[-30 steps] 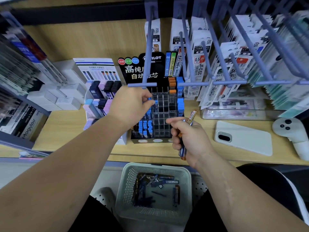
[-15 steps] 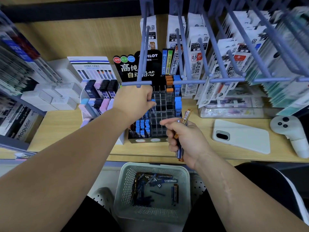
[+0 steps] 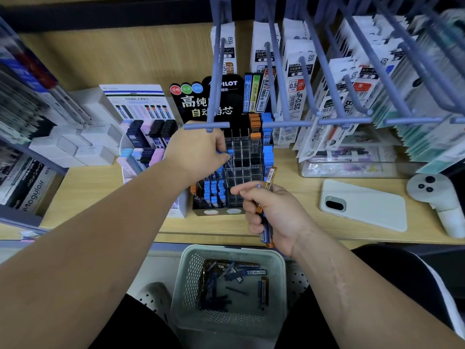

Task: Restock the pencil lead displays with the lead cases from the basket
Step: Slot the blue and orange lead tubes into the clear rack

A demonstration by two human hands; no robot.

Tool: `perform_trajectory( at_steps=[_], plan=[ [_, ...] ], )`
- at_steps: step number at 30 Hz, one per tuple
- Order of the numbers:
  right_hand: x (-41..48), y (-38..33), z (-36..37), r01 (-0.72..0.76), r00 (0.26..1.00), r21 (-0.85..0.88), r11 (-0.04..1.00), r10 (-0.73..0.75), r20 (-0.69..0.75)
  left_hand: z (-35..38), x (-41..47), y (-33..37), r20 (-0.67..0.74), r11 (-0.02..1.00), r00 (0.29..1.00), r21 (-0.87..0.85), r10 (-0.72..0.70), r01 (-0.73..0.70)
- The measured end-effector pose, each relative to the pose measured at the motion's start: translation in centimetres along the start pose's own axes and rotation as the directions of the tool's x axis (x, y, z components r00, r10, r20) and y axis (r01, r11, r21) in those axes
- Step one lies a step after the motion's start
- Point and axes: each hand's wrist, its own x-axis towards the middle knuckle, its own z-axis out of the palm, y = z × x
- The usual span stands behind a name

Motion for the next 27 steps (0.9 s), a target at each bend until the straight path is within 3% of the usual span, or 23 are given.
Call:
perform_trajectory(
  at_steps=[14, 21, 27],
  plan=[
    [0.1, 0.0, -0.3, 0.011, 1.0, 0.015, 1.0, -0.011, -0.012, 0.0, 0.3, 0.9, 0.038, 0.998, 0.999, 0.054, -0.017, 0.015],
    [0.1, 0.0, -0.3, 0.026, 1.0, 0.009, 1.0, -0.026, -0.014, -0.8, 0.1, -0.2, 0.009, 0.996, 0.999, -0.081, -0.044, 0.045],
    [0.1, 0.2, -0.3, 0.031, 0.999, -0.005, 1.0, -0.031, -0.009, -1.0, 0.5, 0.1, 0.071, 0.999, 0.997, 0.013, -0.038, 0.038]
  ],
)
